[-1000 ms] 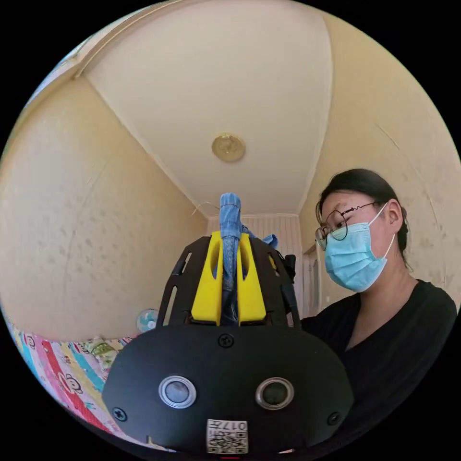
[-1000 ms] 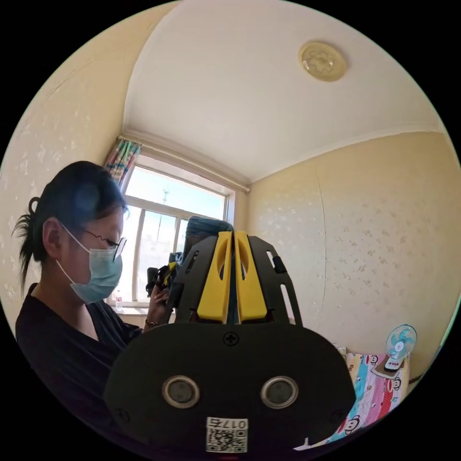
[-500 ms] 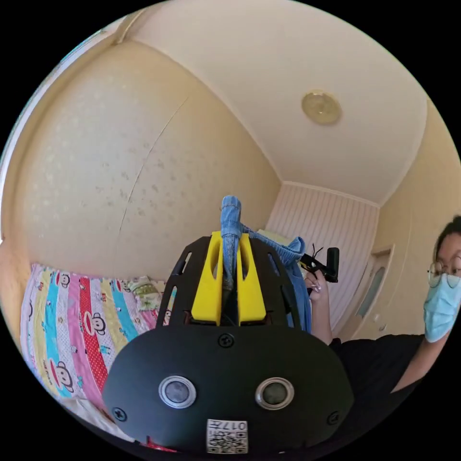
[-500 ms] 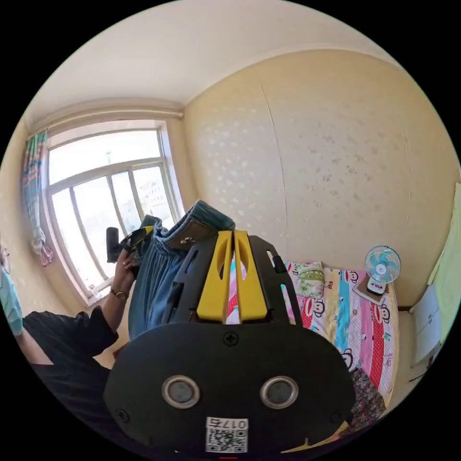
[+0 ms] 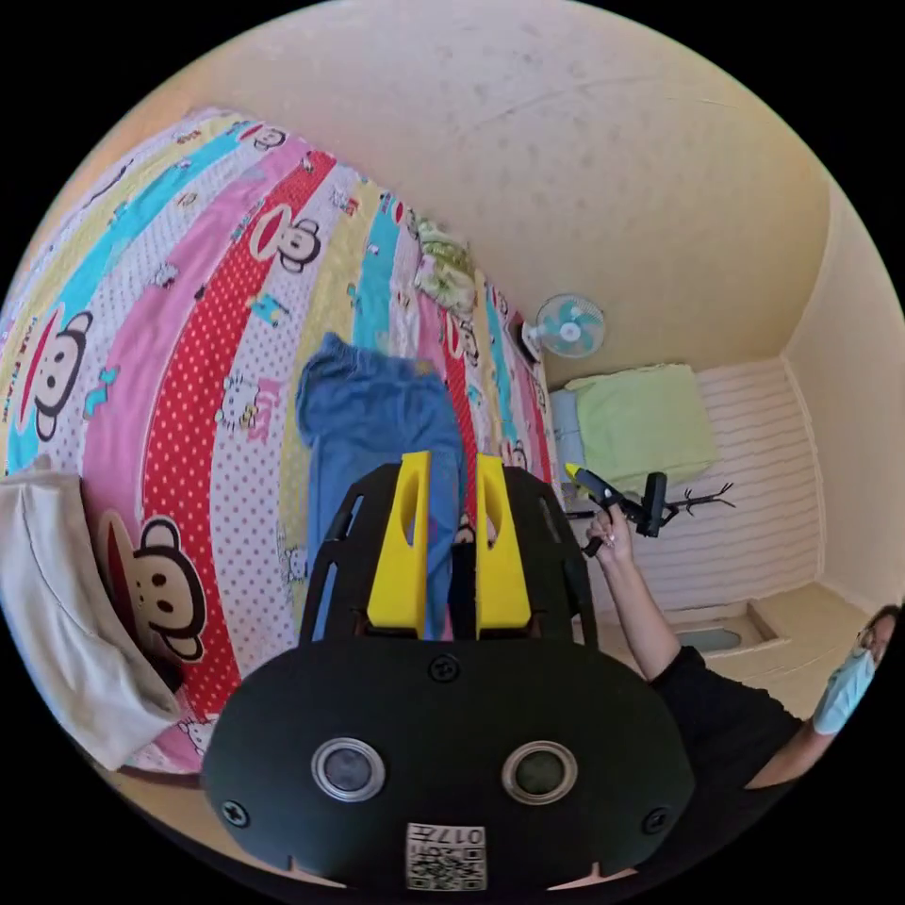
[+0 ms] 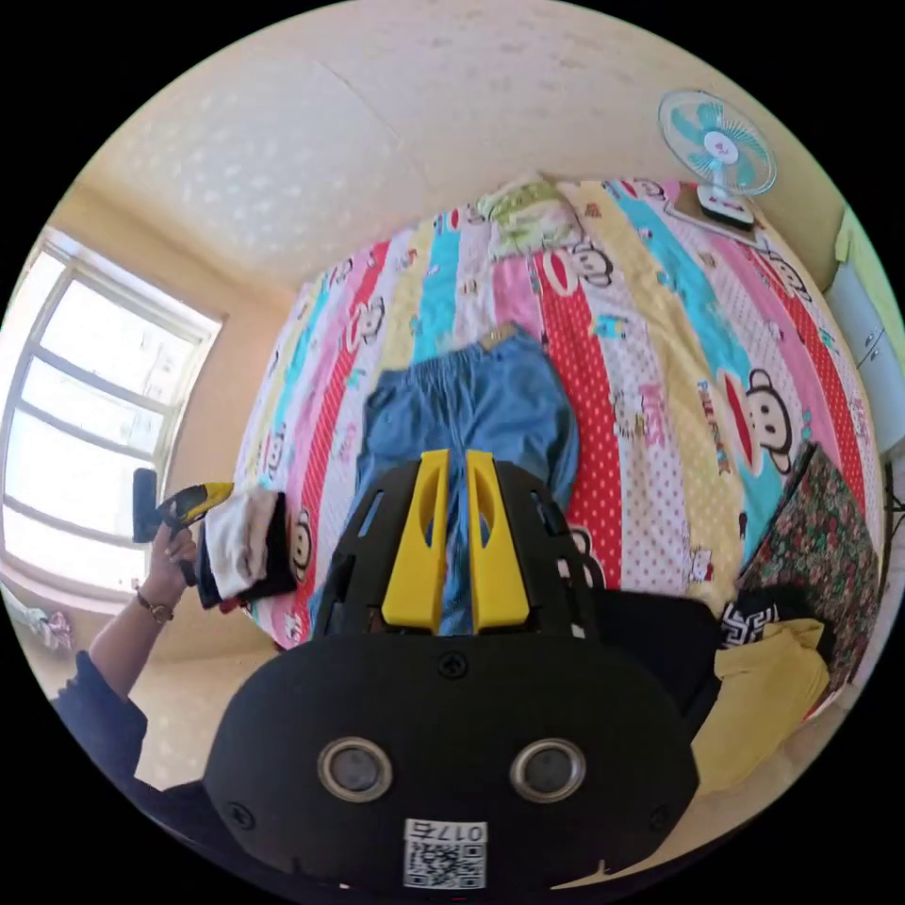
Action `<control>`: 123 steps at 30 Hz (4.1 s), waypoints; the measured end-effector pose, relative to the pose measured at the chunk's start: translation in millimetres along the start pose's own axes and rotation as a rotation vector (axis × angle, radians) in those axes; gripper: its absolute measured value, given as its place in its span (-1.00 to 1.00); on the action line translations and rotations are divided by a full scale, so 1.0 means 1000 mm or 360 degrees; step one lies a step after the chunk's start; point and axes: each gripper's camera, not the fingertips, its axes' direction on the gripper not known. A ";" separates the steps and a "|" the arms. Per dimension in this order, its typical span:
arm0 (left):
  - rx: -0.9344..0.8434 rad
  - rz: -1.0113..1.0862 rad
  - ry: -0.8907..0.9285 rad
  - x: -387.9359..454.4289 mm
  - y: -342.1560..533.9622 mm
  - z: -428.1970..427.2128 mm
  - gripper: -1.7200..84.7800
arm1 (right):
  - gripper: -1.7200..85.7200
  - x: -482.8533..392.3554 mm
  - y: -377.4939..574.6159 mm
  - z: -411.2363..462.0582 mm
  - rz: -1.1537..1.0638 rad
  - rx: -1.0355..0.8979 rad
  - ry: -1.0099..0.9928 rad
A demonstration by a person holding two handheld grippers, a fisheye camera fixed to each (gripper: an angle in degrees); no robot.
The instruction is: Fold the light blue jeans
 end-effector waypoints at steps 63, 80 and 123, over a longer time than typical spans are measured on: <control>-0.0506 0.0061 0.0307 -0.074 0.325 -0.107 -0.96 | -0.87 0.353 0.257 -0.247 0.0240 -0.1333 -0.0683; -0.0219 0.0120 0.0633 0.152 0.237 -0.343 -0.98 | -0.71 0.290 -0.171 -0.051 -0.0014 -0.0323 0.0415; -0.1124 -0.0280 0.0412 0.041 0.201 -0.454 -0.87 | -0.88 0.184 0.306 0.029 -0.0140 -0.1117 -0.0627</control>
